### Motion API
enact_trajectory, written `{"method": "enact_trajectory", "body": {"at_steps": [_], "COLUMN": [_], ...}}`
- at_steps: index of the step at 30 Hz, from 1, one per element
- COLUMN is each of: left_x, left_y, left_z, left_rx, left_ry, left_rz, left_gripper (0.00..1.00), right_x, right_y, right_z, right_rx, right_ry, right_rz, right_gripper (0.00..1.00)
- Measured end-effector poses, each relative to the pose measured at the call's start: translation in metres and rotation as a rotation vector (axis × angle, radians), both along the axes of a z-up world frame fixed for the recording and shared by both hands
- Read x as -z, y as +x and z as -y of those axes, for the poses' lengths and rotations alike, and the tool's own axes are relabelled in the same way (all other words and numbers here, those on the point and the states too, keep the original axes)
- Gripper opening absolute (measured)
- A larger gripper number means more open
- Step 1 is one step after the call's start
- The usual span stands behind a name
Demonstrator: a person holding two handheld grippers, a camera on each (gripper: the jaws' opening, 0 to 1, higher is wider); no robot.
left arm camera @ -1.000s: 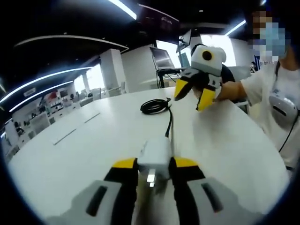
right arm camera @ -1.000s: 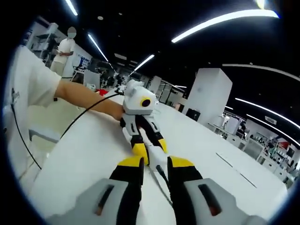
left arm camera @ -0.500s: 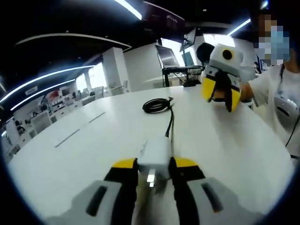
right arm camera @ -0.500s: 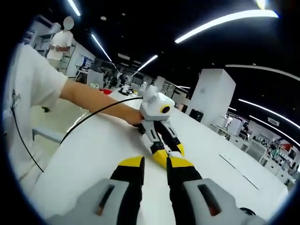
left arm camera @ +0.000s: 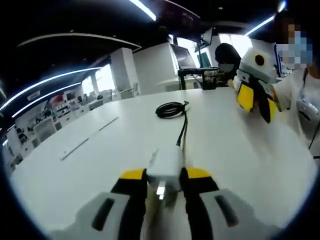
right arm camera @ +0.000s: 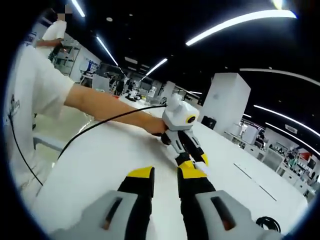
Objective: Plug the desk Type‑C cable into the charger adapter.
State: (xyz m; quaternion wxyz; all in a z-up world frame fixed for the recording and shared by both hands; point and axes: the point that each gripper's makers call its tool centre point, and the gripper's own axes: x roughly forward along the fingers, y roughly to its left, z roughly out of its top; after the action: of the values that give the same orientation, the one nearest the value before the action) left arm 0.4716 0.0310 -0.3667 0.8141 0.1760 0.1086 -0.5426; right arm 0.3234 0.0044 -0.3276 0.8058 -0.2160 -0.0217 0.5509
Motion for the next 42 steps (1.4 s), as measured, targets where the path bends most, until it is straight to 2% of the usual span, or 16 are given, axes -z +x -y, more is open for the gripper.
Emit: {"method": "enact_trajectory", "body": {"at_steps": [7,15,16,27,33,42], "left_x": [0.002,0.003,0.004,0.002,0.002,0.003], "left_y": [0.013,0.027,0.029,0.052,0.06,0.078], "left_z": [0.002,0.002,0.002,-0.001,0.0,0.0], "left_rx": [-0.014,-0.019,-0.015,-0.05,-0.047,-0.093], "left_ry": [0.019,0.019,0.011,0.024,0.054,0.075], "left_rz": [-0.003,-0.027,-0.045,-0.037,-0.037,-0.016], "left_gripper": [0.28,0.28,0.28,0.28,0.28,0.28], "right_x": [-0.005,-0.002,-0.002,-0.006,-0.007,-0.011], "right_y": [0.006,0.003,0.003,0.0,0.0,0.001], "right_z": [0.004,0.003,0.003,0.004,0.005,0.007], "right_rx": [0.018,0.015,0.015,0.012,0.013,0.013], "right_ry": [0.046,0.038,0.038,0.043,0.045,0.057], "right_rz": [-0.01,-0.009,-0.009,-0.001,0.0,0.003], "right_gripper": [0.2,0.21,0.21,0.21,0.21,0.21]}}
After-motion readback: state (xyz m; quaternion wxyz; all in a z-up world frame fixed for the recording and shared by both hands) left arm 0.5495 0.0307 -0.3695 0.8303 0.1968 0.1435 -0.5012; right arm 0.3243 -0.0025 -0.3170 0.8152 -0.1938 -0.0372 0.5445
